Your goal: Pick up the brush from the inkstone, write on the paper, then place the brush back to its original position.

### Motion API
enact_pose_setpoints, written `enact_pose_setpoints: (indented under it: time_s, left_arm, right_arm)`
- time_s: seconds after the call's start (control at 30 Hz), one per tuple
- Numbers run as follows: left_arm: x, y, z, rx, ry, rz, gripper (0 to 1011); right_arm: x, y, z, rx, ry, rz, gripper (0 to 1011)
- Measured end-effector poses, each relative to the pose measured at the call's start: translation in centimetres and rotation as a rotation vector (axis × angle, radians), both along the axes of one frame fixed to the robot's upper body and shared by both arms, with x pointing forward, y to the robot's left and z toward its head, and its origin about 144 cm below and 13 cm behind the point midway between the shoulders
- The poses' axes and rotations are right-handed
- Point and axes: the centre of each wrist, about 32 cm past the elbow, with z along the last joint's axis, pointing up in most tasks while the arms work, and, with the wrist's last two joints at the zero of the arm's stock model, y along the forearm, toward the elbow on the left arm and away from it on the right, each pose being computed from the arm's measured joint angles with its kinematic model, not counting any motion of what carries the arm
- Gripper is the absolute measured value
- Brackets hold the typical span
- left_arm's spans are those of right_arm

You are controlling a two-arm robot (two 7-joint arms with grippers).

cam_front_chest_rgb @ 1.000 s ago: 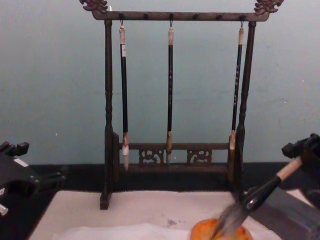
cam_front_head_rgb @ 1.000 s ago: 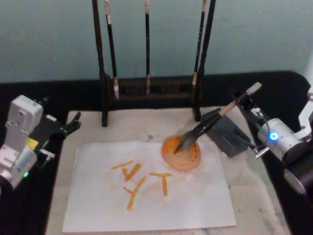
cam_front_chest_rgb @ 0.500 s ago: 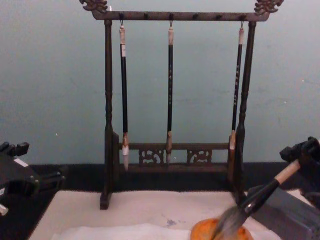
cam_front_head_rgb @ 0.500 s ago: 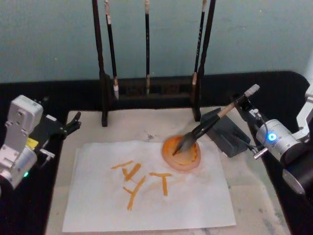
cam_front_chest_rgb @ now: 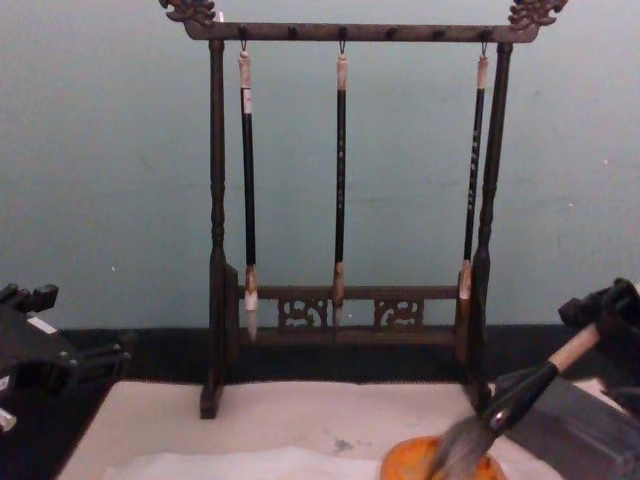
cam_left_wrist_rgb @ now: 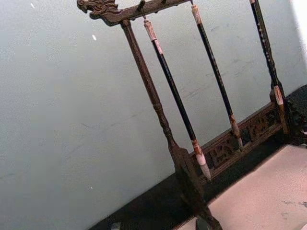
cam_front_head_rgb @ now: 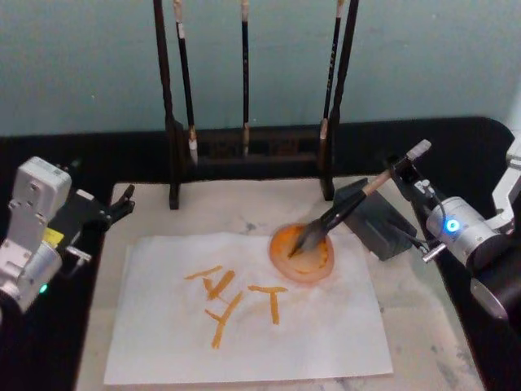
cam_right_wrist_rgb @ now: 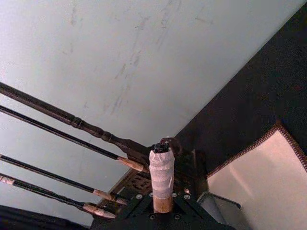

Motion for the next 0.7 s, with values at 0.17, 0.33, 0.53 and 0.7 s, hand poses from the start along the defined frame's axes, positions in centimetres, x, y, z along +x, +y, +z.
enact_pose_setpoints:
  time_s: [0.17,0.33,0.53,0.7]
  left_arm:
    - [0.00,0.00,0.00,0.000,0.000,0.000,1010]
    - [0.00,0.00,0.00,0.000,0.000,0.000,1010]
    - [0.00,0.00,0.00,0.000,0.000,0.000,1010]
    - [0.00,0.00,0.00,0.000,0.000,0.000,1010]
  right_arm:
    - [0.26,-0.14,-0.07,0.003,-0.002,0.009,5]
    - [0.51,-0.28,-0.16,0.007,-0.005,0.019,5]
    - [0.78,-0.29,-0.18,0.002,-0.004,0.035,5]
    - [0.98,-0.25,-0.21,0.000,-0.003,0.043,5]
